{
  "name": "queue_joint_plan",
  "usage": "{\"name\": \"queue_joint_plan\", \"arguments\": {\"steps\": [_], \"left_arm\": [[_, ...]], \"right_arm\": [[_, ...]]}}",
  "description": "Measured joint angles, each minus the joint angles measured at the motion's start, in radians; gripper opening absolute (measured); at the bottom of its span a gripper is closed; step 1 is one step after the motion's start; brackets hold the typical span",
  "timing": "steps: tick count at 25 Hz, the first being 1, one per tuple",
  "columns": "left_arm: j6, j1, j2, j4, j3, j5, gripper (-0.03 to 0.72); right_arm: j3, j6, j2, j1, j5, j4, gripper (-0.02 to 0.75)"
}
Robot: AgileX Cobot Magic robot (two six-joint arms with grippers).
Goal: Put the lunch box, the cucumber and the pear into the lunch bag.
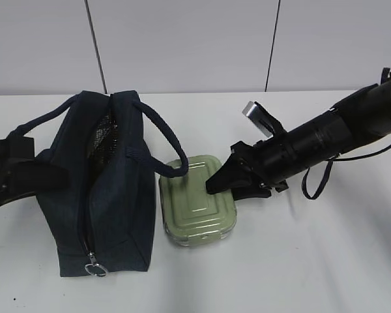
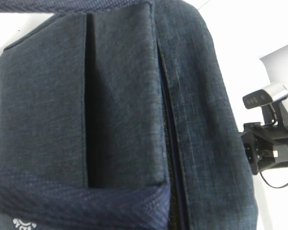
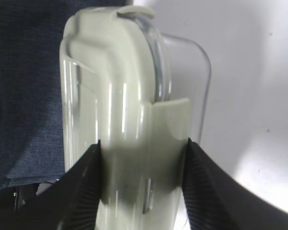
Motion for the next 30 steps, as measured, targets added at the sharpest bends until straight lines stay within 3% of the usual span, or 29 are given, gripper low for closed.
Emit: {"name": "queue_joint_plan", "arguments": {"steps": [16, 24, 30], "left_arm": [[0.0, 0.0, 0.0, 0.0, 0.0, 0.01, -0.019], [0.0, 0.0, 0.0, 0.0, 0.0, 0.01, -0.019], [0.0, 0.0, 0.0, 0.0, 0.0, 0.011, -0.019]], "right_arm": [[-0.114, 0.038, 0.002, -0.193, 0.121, -0.036, 0.368], [-0.28, 0.138, -0.001, -0.201, 0.134, -0.032, 0.368], [-0.36, 0.179, -0.058, -0.195, 0.145, 0.051, 0.368]]}}
